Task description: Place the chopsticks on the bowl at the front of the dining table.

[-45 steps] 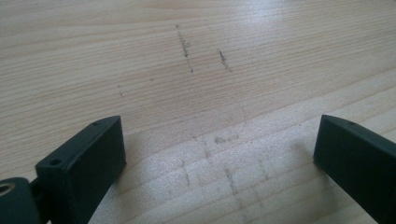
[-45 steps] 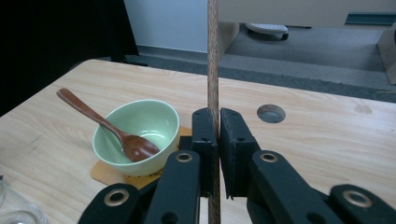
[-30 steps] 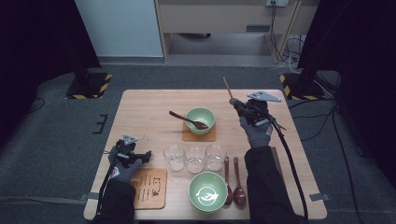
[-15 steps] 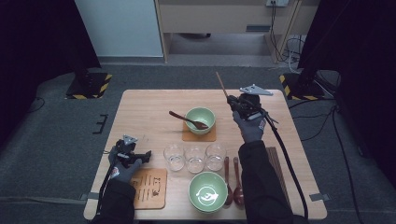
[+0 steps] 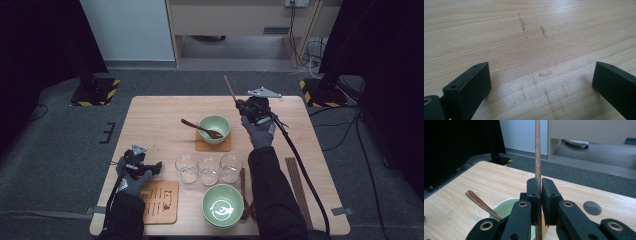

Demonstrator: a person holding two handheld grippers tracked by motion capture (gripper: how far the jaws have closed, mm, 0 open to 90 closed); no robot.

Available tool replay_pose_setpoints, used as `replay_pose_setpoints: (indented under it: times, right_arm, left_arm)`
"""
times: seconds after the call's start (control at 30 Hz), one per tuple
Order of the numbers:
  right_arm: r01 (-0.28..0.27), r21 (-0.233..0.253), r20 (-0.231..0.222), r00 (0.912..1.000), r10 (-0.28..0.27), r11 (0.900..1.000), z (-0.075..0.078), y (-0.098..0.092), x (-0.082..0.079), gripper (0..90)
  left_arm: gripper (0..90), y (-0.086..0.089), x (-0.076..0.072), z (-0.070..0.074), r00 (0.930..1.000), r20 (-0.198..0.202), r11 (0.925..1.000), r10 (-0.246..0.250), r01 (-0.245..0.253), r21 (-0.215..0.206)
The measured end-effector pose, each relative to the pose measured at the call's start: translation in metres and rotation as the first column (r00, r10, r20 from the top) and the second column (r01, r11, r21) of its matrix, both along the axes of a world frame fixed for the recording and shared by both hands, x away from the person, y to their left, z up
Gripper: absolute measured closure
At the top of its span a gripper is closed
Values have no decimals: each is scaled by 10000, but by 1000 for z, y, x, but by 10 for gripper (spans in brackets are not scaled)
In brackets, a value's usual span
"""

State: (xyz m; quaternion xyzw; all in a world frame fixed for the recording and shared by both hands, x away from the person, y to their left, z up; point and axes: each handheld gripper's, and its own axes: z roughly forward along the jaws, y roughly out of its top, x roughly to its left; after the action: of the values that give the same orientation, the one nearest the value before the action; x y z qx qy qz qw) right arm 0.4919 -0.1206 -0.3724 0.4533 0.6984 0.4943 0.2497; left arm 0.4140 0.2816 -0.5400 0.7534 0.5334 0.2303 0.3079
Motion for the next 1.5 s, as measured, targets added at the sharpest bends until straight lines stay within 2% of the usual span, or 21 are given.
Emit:
replay_pose_setpoints:
  times: [0.17,0.23,0.33,0.57,0.8,1.13,1.33,1.5]
  right_arm:
    - [-41,0,16,10000,41,10000,-1,6,5,852]
    - [-59,148,18,10000,58,9999,-2,9,7,851]
    - [-17,32,-77,10000,18,10000,-4,11,10,851]
    - [-164,137,7,9999,164,9998,-2,21,15,851]
    - [-286,-117,-69,9996,286,9995,-2,32,21,851]
    - [-377,-78,-308,9988,374,9993,-7,46,31,851]
    - [-401,-17,-466,9981,400,9992,-14,52,34,851]
    - [-398,-254,-725,9966,379,9989,-25,59,37,851]
  left_arm:
    - [10,0,0,0,10000,-6,10000,-2,2,4]
    - [10,0,0,0,10000,-9,10000,-4,4,7]
    - [10,0,0,0,10000,-7,10000,-5,5,9]
    - [10,0,0,0,10000,-6,10000,-1,1,4]
    - [10,0,0,0,10000,-9,10000,-8,8,16]
    - [10,0,0,0,10000,1,10000,-3,3,10]
    - [10,0,0,0,10000,-4,10000,-1,1,6]
    - [9,0,0,0,10000,-10,10000,-2,2,10]
